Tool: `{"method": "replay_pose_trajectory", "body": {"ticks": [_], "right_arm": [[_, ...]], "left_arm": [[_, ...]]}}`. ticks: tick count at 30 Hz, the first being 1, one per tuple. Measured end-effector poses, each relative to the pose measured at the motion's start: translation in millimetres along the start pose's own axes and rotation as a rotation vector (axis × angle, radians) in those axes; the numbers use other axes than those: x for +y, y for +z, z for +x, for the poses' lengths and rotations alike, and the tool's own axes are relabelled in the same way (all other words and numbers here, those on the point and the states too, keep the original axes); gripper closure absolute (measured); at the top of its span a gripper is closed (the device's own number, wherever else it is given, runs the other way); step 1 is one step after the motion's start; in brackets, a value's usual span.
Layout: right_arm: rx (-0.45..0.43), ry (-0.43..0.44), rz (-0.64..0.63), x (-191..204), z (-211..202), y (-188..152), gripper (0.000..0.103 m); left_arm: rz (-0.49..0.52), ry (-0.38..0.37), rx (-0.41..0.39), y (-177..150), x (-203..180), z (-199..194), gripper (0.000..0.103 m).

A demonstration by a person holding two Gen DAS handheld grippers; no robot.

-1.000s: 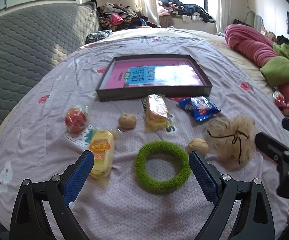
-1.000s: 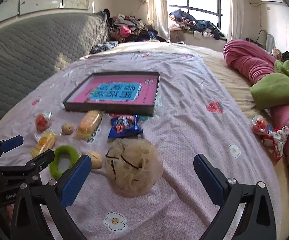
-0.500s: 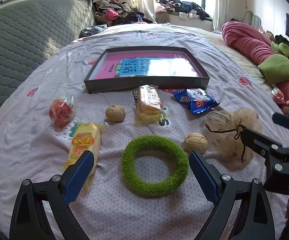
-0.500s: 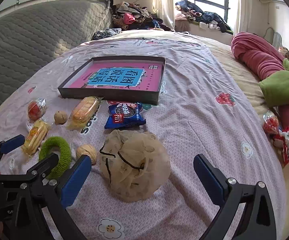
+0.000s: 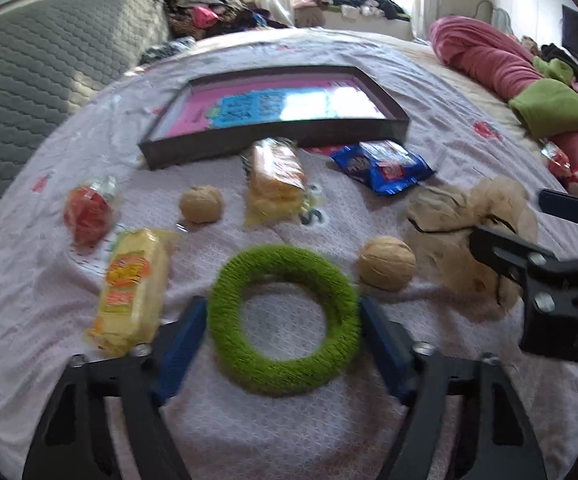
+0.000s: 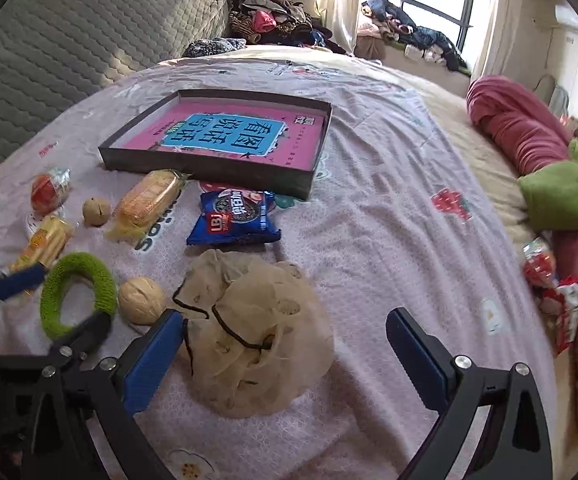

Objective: Organize objects
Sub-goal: 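Close left gripper on the green ring while right gripper closes on the mesh bag, then lift the green ring with left gripper while right gripper lifts the mesh bag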

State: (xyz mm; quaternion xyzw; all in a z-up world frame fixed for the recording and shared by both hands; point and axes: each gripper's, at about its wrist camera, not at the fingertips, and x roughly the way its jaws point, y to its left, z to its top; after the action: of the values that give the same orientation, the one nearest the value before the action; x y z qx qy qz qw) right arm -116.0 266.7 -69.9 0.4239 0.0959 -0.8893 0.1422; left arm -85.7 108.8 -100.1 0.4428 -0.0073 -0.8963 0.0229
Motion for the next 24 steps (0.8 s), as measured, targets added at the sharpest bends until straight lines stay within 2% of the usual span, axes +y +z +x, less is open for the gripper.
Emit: {"method": "replay_pose_trajectory", "body": {"ticks": [4,5,6,7,8,9,11,16,24], "right_arm": [[0.052,0.010,-0.030,6.9,13.2,-3.6,0.016],[0.060,0.021,-0.038,9.7,15.9,-5.3,0.024],[0.064,0.033,-0.040,11.2,17.4,-6.7,0.039],[0.071,0.051,-0.039,12.7,19.1,-7.7,0.047],[0.077,0.080,-0.037,14.0,20.3,-8.0,0.057],[0.078,0.101,-0.037,14.5,19.8,-7.9,0.063],[0.073,0.130,-0.028,13.8,15.8,-7.5,0.073],[0.046,0.168,-0.018,15.4,3.5,-8.1,0.074],[-0.001,0.182,0.013,15.8,-10.5,-8.3,0.074]], "left_arm": [[-0.028,-0.062,0.034,-0.7,2.7,4.6,0.052],[-0.031,-0.075,0.033,-0.3,3.5,4.5,0.056],[-0.031,-0.088,0.031,0.7,4.9,4.6,0.063],[-0.031,-0.098,0.031,0.9,6.0,4.6,0.070],[-0.031,-0.110,0.030,1.2,6.4,4.7,0.074],[-0.027,-0.118,0.034,1.2,6.6,4.6,0.078],[-0.024,-0.131,0.035,1.8,7.8,2.9,0.080],[-0.059,-0.170,0.044,3.7,14.8,1.3,0.081],[-0.058,-0.115,0.015,7.1,12.0,-10.0,0.082]]}}
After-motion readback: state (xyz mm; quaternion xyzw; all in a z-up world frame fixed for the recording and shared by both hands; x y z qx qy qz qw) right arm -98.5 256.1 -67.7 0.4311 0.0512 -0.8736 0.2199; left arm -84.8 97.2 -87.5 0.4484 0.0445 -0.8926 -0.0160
